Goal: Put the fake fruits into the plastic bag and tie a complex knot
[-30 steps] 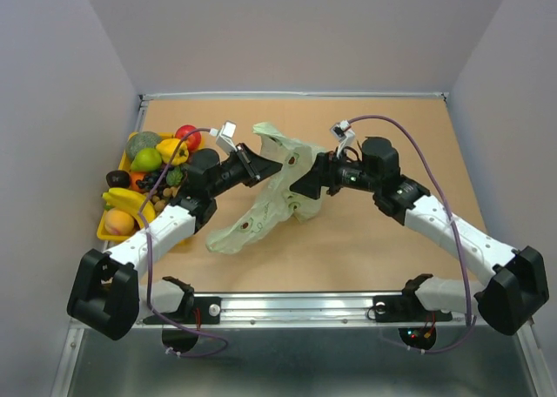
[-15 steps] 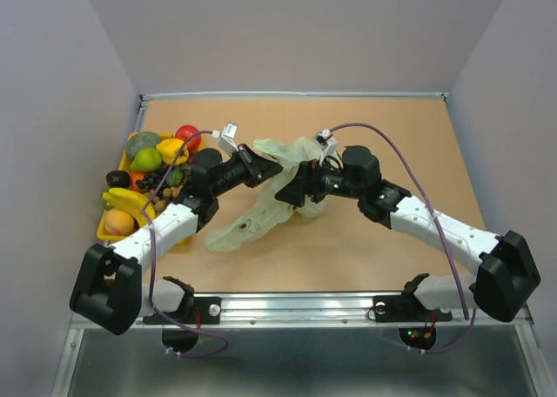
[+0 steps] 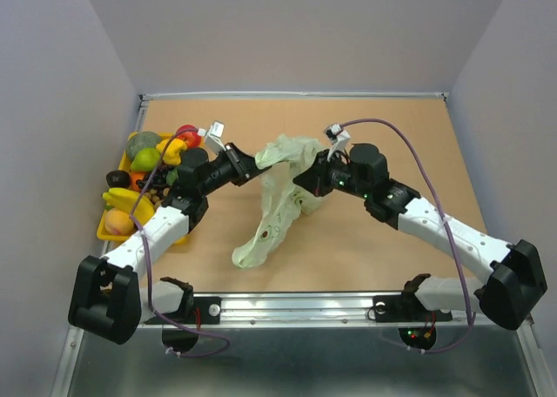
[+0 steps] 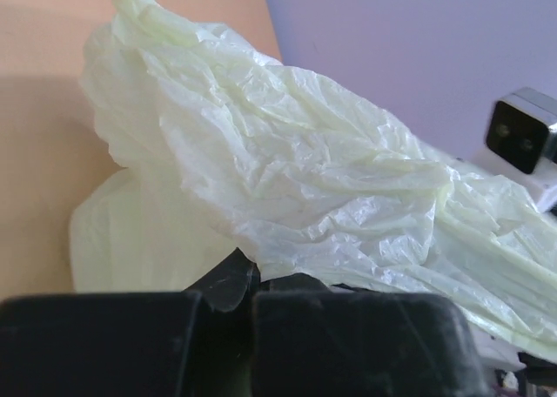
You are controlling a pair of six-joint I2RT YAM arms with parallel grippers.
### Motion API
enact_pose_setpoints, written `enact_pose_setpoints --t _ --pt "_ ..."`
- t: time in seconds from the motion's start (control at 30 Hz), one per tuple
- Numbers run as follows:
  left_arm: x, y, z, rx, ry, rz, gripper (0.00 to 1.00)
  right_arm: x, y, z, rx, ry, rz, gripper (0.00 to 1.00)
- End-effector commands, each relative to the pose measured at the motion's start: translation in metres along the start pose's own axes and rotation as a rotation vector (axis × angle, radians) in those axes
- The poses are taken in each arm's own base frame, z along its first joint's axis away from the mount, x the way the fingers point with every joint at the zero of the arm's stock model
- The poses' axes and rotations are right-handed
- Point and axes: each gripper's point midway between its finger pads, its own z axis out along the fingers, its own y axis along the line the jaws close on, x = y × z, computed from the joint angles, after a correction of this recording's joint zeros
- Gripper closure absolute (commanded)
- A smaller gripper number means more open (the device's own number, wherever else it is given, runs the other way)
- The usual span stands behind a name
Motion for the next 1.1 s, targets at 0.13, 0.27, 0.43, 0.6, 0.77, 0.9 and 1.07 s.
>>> enact_pose_setpoints --t 0.13,0.27,0.43,0.6,0.77,0.9,1.07 --pt "-0.019 0.026 -0.019 -0.142 0.012 0.323 1.0 -0.062 0.004 -0.042 0.087 -0.106 -0.259 1.0" --pt "-0.013 0.053 -0.023 -0.241 0.056 0.361 1.0 -0.102 -0.011 -0.048 0.121 -0.138 -0.354 1.0" --pt "0.013 0.066 -0.02 -0.235 0.13 0.205 1.0 -0.118 -0.03 -0.027 0.111 -0.063 -0.431 1.0" --pt "0.018 0.052 -0.008 -0.131 0.13 0.054 1.0 -0.097 -0.036 0.006 0.033 0.071 -0.359 0.78" --pt "0.016 0.038 -0.001 -0.07 0.125 -0.043 1.0 -0.068 -0.049 -0.001 0.092 0.125 -0.248 0.0" --pt "0.019 0.039 0.0 -0.072 0.124 -0.105 1.0 -0.041 -0.049 -0.025 0.137 0.128 -0.108 0.0" --pt "0.027 0.039 -0.001 -0.082 0.123 -0.162 1.0 -0.038 -0.017 -0.035 0.118 0.009 -0.004 0.0"
